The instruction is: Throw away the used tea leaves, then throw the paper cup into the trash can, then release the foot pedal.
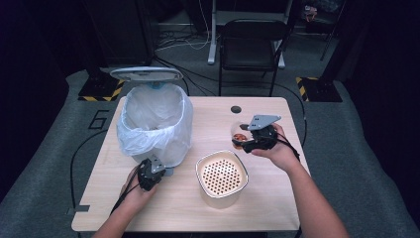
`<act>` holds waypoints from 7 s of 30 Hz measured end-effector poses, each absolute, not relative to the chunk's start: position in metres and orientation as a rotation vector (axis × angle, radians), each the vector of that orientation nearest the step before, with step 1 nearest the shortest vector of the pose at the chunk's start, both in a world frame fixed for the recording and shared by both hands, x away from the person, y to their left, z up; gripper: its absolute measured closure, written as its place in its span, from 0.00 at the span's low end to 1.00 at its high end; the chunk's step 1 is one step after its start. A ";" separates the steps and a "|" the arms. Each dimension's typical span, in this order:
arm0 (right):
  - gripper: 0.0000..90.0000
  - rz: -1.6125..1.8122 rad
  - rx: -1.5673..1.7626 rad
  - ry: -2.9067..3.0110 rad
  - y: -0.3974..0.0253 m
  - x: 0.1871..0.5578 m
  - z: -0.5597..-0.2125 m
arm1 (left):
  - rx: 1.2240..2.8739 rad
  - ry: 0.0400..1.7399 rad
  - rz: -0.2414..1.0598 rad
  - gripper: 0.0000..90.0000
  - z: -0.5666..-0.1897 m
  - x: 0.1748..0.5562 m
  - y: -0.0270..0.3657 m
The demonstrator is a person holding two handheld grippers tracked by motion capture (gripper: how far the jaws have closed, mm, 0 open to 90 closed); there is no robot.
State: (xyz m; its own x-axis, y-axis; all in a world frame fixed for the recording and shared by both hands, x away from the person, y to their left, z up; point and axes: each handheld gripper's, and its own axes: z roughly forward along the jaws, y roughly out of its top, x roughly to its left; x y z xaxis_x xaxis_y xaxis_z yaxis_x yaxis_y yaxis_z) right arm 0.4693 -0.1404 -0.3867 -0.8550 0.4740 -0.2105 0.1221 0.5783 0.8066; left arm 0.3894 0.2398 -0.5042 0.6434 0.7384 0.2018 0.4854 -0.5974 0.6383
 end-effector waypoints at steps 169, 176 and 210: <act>0.48 0.335 -0.517 2.470 -0.038 0.400 -0.323 | 2.328 0.960 0.619 1.00 -0.503 0.389 0.240; 0.48 0.440 -0.321 2.657 -0.038 0.409 -0.309 | 2.326 0.961 0.624 1.00 -0.503 0.389 0.240; 0.47 0.922 0.161 2.821 -0.021 0.465 -0.241 | 2.333 0.965 0.597 1.00 -0.502 0.389 0.241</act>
State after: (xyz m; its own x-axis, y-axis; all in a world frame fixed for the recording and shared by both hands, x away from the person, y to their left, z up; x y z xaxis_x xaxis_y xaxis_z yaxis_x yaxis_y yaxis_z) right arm 0.4646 -0.0210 -0.2415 -0.9799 0.1542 -0.1263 0.0499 0.8032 0.5936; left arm 0.3892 0.2408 -0.5022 0.6452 0.7400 0.1902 0.5004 -0.5974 0.6267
